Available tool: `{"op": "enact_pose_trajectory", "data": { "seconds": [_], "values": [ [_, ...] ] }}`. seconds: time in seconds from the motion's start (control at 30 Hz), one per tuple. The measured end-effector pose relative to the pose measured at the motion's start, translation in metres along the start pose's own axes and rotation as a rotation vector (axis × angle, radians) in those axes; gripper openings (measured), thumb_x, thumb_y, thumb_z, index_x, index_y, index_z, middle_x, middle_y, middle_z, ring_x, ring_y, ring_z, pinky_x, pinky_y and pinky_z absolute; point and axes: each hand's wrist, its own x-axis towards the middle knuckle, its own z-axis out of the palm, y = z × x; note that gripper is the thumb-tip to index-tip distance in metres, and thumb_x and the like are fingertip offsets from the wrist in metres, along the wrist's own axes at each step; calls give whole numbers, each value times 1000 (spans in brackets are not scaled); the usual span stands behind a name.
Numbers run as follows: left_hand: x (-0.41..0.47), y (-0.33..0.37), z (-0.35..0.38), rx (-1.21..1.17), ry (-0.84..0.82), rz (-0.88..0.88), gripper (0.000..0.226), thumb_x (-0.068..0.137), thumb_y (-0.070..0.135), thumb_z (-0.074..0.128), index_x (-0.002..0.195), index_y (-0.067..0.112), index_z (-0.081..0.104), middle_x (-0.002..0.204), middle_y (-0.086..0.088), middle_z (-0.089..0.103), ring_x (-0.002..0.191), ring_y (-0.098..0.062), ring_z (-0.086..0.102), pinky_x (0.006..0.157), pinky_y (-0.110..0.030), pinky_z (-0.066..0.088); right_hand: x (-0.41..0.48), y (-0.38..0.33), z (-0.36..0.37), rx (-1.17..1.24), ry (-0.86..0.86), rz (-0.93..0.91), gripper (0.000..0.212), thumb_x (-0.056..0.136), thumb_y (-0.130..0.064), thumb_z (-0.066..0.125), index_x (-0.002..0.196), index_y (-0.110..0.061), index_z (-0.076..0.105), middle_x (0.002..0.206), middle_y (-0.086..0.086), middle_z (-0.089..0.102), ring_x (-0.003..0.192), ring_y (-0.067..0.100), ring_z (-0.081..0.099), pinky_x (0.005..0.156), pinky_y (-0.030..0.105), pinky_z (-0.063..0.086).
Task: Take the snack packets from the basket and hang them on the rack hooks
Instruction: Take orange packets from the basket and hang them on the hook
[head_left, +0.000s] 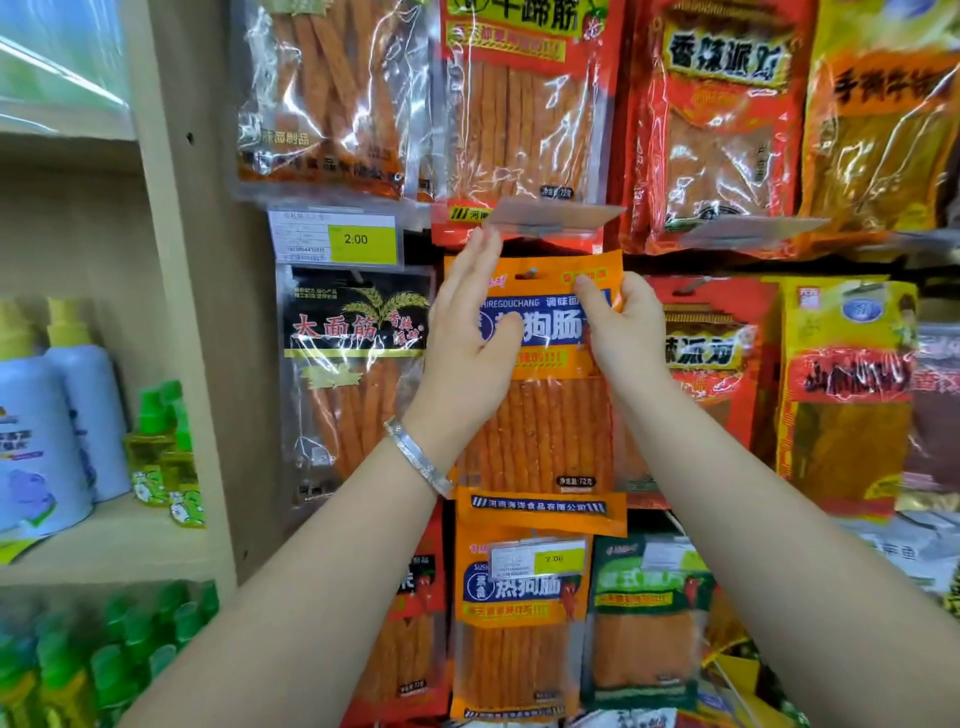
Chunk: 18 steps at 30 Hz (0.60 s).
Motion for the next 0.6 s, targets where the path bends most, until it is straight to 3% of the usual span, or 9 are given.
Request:
{"op": "enact_pose_trajectory", "data": {
  "seconds": [0.07,0.1,0.17,0.23,0.3,0.37,0.5,0.6],
  "values": [
    [0,-1,1,6,1,12,65,91,8,46,149,27,23,157,9,17,136,12,11,109,-8,9,0,4,3,-5,8,-6,30,92,-29,58,84,-1,53,78,13,54,65,16,52,60,29,42],
    [-1,-3,1,12,-1,17,65,91,9,46,149,28,22,158,9,16,137,11,10,108,-5,8,0,6,4,-17,12,-8,31,92,-30,59,84,-1,52,77,13,53,68,18,52,63,31,42],
    [-8,-11,3,36,-26,23,64,92,11,47,149,28,22,157,10,15,137,13,7,104,1,6,-3,12,3,-30,9,-23,21,91,-31,60,86,-12,52,80,4,56,76,18,55,74,38,45],
    [-23,-25,8,69,-75,-19,64,92,13,49,149,28,23,157,10,16,138,12,5,108,-4,7,-8,21,1,-52,-3,-50,18,88,-30,63,97,-24,49,89,-9,57,83,10,57,80,37,47],
    [-44,-45,14,126,-123,-112,66,90,15,53,148,27,23,157,8,16,137,7,8,116,-24,11,-16,35,-3,-150,-28,-91,47,85,-27,67,124,-23,43,105,-12,56,93,9,57,82,33,49],
    [-67,-64,20,195,-165,-157,69,87,17,55,148,25,24,157,6,14,138,0,9,117,-39,16,-26,51,-7,-310,-36,-154,74,83,-27,68,144,-19,27,119,-1,50,101,17,55,83,35,48],
    [-97,-93,28,291,-258,-156,77,86,19,55,150,32,13,156,15,-12,143,-6,-9,117,-36,6,-39,72,-15,-613,-97,-385,78,80,-30,69,146,-24,29,145,12,32,130,28,36,101,44,39],
    [-100,-104,32,363,-307,-152,83,88,21,55,150,35,3,153,16,-27,139,-3,-24,112,-30,1,-38,81,-20,-932,-263,-421,90,74,-50,70,148,-30,23,158,9,11,143,29,16,109,49,26]
  ]
}}
